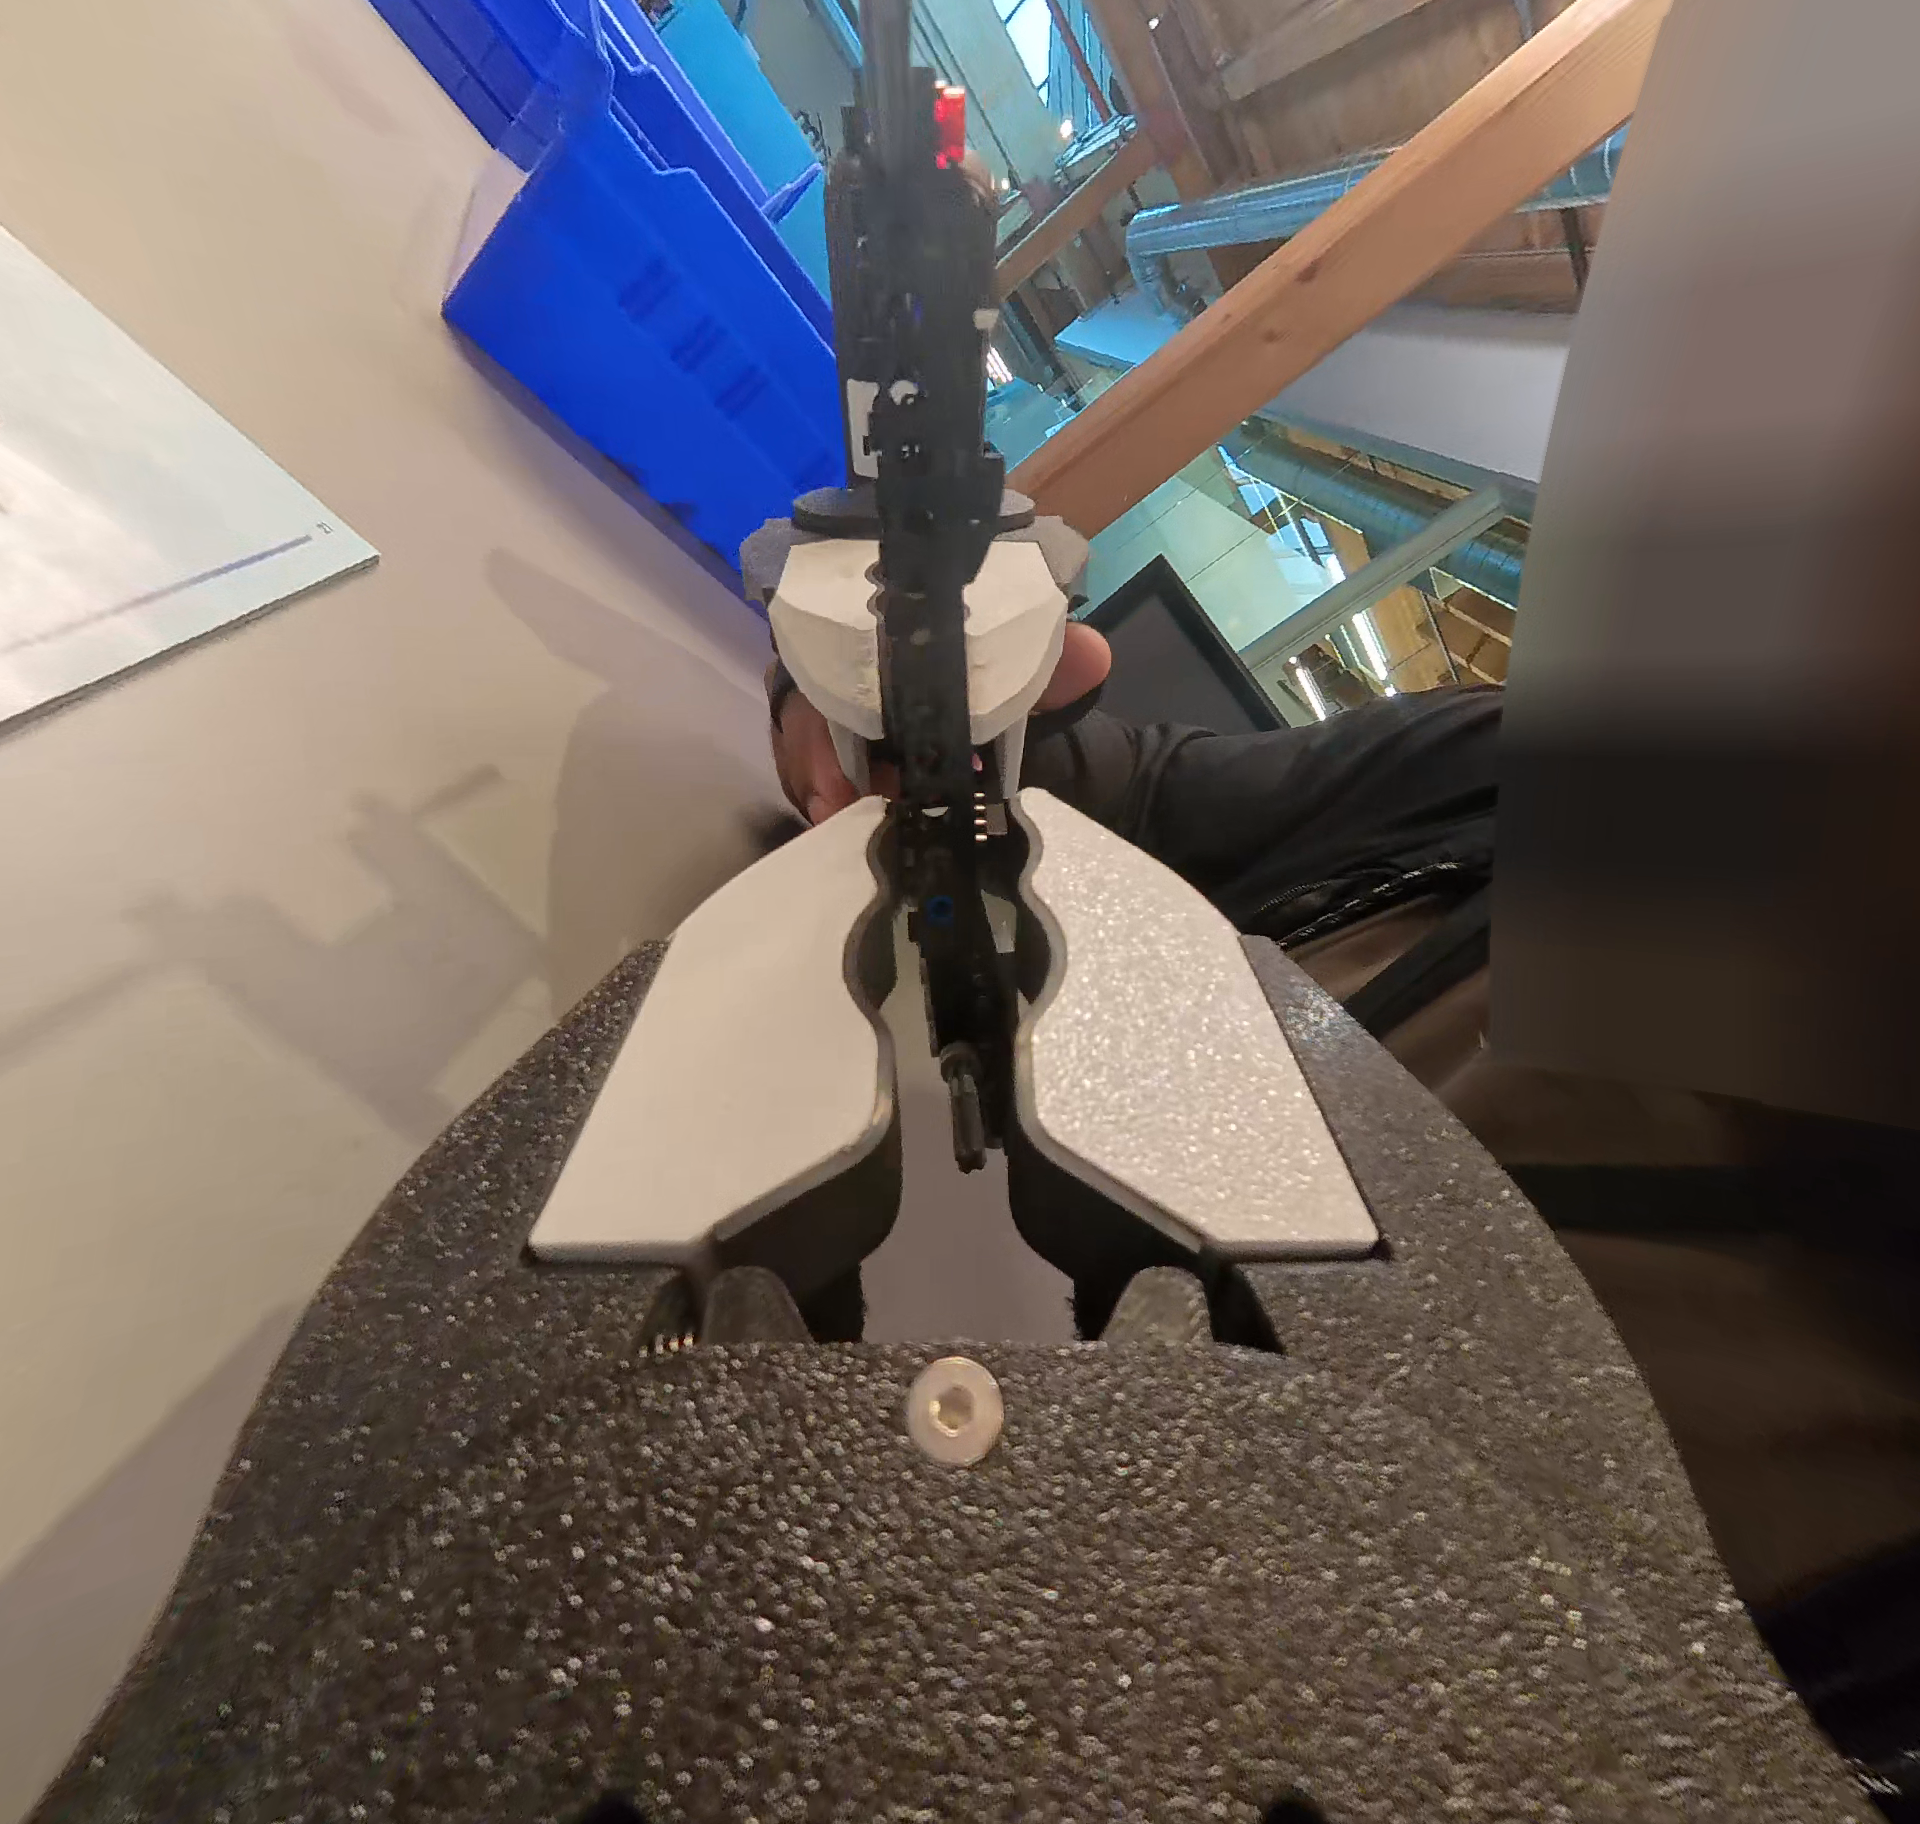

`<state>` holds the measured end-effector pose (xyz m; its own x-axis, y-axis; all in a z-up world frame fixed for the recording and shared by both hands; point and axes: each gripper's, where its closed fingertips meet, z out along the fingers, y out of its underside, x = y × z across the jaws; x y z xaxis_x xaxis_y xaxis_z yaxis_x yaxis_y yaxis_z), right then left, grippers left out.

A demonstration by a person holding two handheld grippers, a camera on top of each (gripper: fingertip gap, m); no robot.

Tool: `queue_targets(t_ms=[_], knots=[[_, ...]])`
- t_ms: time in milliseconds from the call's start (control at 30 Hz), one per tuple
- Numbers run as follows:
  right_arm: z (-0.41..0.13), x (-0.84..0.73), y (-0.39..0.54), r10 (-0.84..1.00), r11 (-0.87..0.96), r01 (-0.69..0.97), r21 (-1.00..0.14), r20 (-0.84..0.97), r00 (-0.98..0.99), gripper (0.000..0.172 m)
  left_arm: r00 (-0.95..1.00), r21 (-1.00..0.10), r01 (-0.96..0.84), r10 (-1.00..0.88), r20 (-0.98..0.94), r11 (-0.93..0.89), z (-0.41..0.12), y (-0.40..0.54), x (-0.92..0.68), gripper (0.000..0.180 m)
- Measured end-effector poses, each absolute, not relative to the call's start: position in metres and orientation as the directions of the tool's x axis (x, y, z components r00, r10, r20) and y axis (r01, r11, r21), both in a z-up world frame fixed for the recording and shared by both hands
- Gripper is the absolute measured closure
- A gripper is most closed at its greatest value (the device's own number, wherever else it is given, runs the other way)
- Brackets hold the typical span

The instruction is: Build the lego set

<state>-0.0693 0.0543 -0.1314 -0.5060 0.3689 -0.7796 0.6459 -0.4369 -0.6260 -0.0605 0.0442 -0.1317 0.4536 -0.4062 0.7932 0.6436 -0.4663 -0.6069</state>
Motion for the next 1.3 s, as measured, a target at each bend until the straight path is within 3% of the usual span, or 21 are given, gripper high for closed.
queue_targets(t_ms=[300,667,767,900,1100,1300], knots=[[-0.142,-0.074,0.059,0.313,-0.496,0.696,-0.519,-0.855,-0.414,0.16,0.379,-0.524,0.692,-0.369,0.849,-0.496,-0.136,0.046,-0.065,0.15],[-0.152,-0.074,0.058,0.285,-0.502,0.75,-0.431,-0.901,-0.326,0.16,0.348,-0.432,0.752,-0.256,0.902,-0.498,-0.149,0.053,-0.08,0.155],[-0.158,-0.074,0.058,0.305,-0.491,0.762,-0.423,-0.902,-0.304,0.16,0.397,-0.448,0.73,-0.214,0.893,-0.516,-0.157,0.053,-0.078,0.168],[-0.172,-0.074,0.06,0.352,-0.471,0.786,-0.4,-0.902,-0.248,0.159,0.503,-0.473,0.681,-0.112,0.857,-0.559,-0.176,0.054,-0.077,0.167],[-0.189,-0.071,0.069,0.515,-0.37,0.8,-0.472,-0.821,-0.246,0.15,0.517,-0.438,0.676,-0.042,0.855,-0.592,-0.188,0.054,-0.077,0.168],[-0.183,-0.051,0.081,0.594,-0.139,0.764,-0.63,-0.67,-0.444,0.146,0.446,-0.375,0.737,-0.013,0.895,-0.563,-0.187,0.056,-0.087,0.168]])
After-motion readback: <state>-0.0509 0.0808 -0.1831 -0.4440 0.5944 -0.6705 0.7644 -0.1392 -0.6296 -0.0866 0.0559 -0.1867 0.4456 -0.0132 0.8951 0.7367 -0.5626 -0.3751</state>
